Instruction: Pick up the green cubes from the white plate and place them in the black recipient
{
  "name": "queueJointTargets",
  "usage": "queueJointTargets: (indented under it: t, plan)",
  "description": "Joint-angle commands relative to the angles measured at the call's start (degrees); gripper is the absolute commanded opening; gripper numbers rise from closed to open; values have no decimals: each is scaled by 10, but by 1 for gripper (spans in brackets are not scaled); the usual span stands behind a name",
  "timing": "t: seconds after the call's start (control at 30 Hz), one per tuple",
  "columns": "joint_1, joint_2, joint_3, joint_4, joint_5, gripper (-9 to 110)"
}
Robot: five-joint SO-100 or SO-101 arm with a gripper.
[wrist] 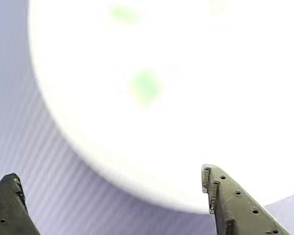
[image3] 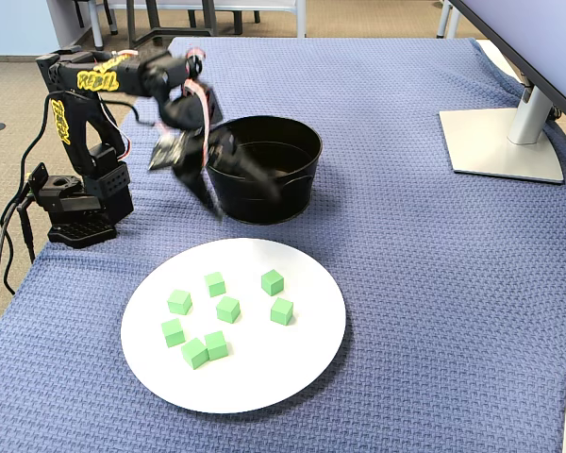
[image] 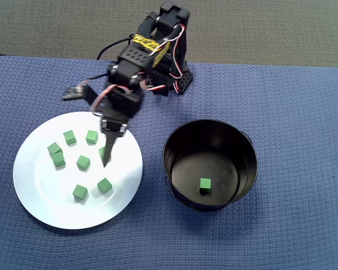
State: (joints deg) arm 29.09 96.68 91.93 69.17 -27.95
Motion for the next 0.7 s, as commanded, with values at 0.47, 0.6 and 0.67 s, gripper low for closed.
queueJointTargets:
  t: [0.47,0.6,0.67]
  plan:
    - [89,-14,130,-72,-483,40]
    - [101,-53,93,-66,-495,39]
    - [105,-72,77,-68,-497,39]
